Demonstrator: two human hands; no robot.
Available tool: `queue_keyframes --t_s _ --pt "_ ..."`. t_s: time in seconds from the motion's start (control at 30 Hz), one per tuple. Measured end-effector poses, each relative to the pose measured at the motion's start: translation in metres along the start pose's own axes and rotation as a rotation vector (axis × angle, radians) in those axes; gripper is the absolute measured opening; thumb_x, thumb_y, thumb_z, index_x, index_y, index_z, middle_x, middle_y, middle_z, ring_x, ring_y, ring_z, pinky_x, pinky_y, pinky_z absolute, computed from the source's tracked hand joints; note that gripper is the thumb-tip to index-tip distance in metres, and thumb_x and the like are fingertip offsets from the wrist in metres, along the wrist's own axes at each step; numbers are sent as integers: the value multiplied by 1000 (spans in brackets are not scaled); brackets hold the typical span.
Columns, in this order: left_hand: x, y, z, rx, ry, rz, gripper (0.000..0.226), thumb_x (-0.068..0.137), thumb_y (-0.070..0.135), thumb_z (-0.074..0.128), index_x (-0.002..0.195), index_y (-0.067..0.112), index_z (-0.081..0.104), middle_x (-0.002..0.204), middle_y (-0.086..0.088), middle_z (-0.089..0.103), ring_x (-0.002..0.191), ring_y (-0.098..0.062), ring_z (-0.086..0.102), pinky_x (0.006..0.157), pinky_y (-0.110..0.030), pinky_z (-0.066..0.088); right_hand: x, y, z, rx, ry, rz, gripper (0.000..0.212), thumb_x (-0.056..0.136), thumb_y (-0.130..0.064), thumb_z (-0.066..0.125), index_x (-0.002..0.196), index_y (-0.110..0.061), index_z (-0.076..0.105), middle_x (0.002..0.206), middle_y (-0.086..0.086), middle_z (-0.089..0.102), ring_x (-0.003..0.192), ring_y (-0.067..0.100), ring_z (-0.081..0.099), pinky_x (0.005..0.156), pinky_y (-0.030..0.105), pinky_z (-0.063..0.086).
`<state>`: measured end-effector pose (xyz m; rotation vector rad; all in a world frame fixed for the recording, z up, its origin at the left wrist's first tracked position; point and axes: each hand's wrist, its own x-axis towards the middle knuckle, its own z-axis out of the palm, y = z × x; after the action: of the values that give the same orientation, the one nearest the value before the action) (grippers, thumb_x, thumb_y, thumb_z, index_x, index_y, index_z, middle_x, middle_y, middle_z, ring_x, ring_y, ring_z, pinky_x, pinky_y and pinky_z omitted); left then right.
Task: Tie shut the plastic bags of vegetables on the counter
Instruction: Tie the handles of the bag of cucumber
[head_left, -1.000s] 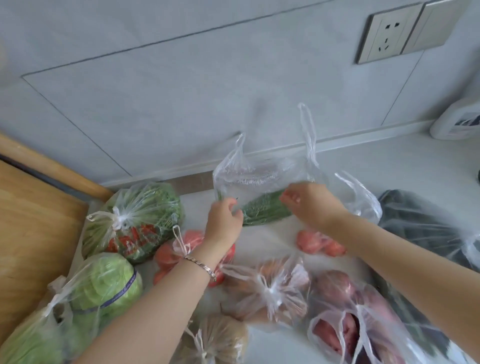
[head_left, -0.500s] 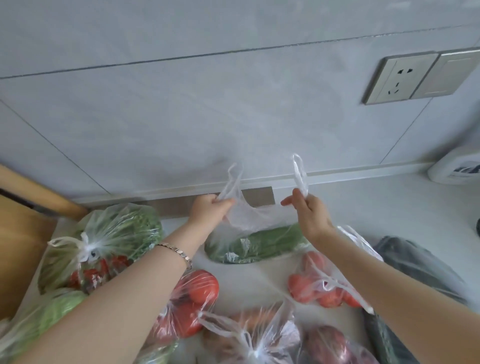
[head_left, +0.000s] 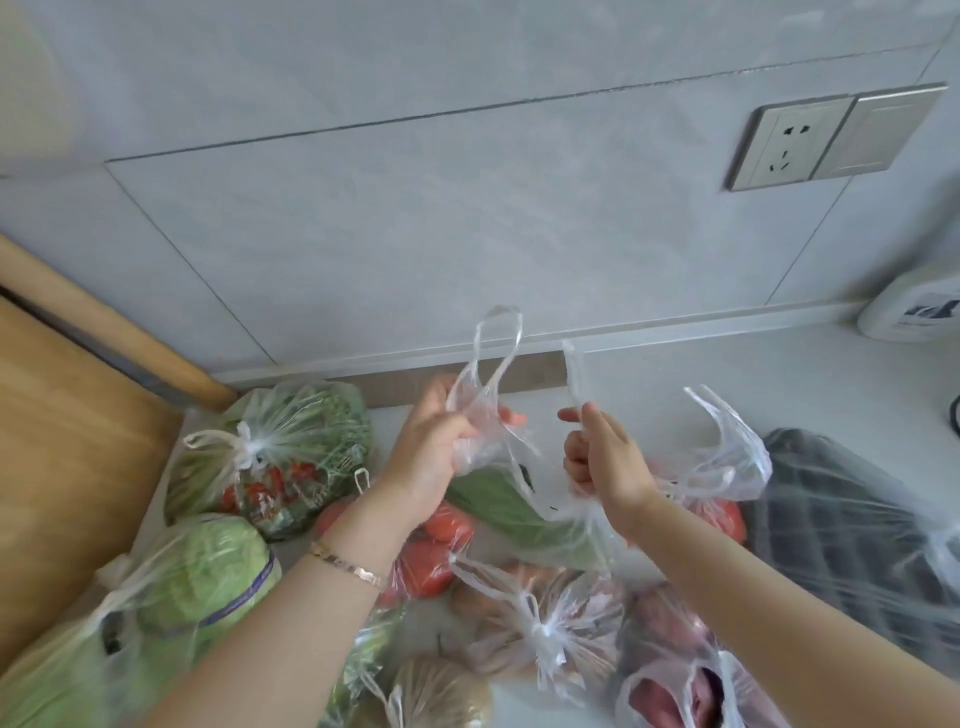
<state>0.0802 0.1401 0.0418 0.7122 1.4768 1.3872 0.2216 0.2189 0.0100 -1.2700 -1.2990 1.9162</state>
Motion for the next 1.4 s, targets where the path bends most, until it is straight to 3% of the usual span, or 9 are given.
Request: queue_keyframes --t_s 0.2,0.3,0.53,0.63,0.8,0.97,1.13,1.3,1.4 --pt "-25 -19 24 -20 -32 -49 21 97 17 30 90 8 49 48 5 34 41 -7 34 64 -27 43 -27 18 -6 54 19 61 23 97 -18 37 103 -8 57 45 -8 27 36 6 24 36 17 23" --pt "-43 -29 34 281 -58 -8 51 93 43 20 73 9 52 50 6 32 42 -4 34 51 -16 35 -46 23 -8 -94 -7 -64 36 93 -15 46 63 -19 65 47 -8 29 44 10 26 42 18 26" --pt "-62 -54 44 428 -6 -98 51 92 44 40 79 0 64 58 -10 45 50 -16 39 54 -29 32 -77 47 -6 -253 -122 -226 13 84 -7 56 78 -2 67 70 7 62 65 10 55 63 21 44" --pt "-62 -56 44 314 61 -180 31 89 39 53 78 11 61 53 -1 46 45 -13 39 49 -26 32 -82 53 -12 -378 -170 -303 20 81 -18 67 81 2 63 73 11 50 72 11 50 71 30 43" --pt "-65 -50 49 141 35 -246 19 88 31 58 89 13 62 49 7 46 40 -7 33 44 -22 28 -90 53 -10 -307 82 -407 32 77 -18 71 53 -34 57 55 -8 47 52 3 44 54 14 35" --pt "-72 -53 53 193 90 -154 21 91 30 54 81 12 61 66 -11 48 58 -17 42 55 -29 32 -82 46 -9 143 195 -127 22 86 -13 60 65 -8 61 38 -11 43 37 2 34 40 13 32" --pt "-84 -68 46 688 34 484 25 90 22 50 87 2 65 79 6 65 75 5 57 71 -12 46 -72 47 -9 157 170 226 20 84 5 49 71 -5 61 40 -2 38 35 8 30 33 16 25" --pt "-85 -69 43 798 60 621 23 87 18 47 84 4 65 84 -1 68 84 -4 56 74 -8 43 -77 49 -13 -217 193 19 23 77 6 55 94 -10 56 62 1 54 42 7 46 40 15 40" --pt "-86 -59 47 710 152 492 20 90 18 55 83 3 66 76 -3 67 72 -11 57 63 -11 41 -88 46 -15 -398 73 -219 22 81 -4 56 78 -24 64 61 -6 56 52 6 47 52 15 39"
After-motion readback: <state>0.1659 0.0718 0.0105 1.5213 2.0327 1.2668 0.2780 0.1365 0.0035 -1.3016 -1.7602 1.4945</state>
